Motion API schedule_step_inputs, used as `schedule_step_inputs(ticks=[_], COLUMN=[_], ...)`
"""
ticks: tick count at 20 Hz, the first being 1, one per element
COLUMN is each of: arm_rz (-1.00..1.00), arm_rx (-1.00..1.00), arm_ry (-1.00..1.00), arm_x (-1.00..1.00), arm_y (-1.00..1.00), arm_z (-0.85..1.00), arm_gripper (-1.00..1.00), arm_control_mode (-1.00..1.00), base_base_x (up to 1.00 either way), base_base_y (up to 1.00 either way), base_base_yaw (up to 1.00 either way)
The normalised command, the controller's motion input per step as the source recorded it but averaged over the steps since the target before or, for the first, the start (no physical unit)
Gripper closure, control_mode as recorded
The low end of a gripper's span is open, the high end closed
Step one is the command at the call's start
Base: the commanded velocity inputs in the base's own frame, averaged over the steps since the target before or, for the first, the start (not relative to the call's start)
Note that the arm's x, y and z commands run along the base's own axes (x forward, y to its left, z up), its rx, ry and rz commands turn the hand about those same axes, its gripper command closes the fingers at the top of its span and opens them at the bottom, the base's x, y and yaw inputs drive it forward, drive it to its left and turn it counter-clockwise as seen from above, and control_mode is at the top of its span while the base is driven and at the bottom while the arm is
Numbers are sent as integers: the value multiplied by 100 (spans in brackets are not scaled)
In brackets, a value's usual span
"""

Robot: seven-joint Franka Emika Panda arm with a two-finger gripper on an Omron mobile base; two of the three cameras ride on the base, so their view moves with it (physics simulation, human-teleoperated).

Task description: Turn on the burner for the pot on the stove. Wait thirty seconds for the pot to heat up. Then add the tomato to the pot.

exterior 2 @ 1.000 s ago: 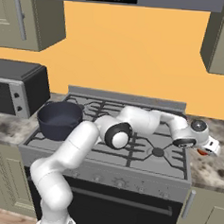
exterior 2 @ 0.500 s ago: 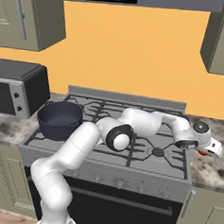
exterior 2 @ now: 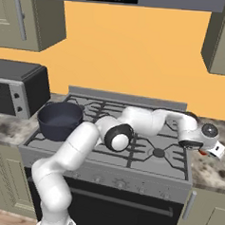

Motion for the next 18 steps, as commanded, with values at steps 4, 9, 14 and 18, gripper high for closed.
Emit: schedule_step_inputs(ticks=[4,9,14,18], arm_rz=[-7,-9,-2,0], arm_rx=[33,17,5,0], arm_ry=[-33,-22,-8,5], arm_x=[-50,-45,-46,-29], arm_y=[49,99,100,100], arm_z=[79,100,98,99], arm_gripper=[100,100,100,100], arm_control_mode=[-100,-100,-100,-100], base_base_x=[0,0,0,0], base_base_y=[0,0,0,0], base_base_yaw=[0,0,0,0])
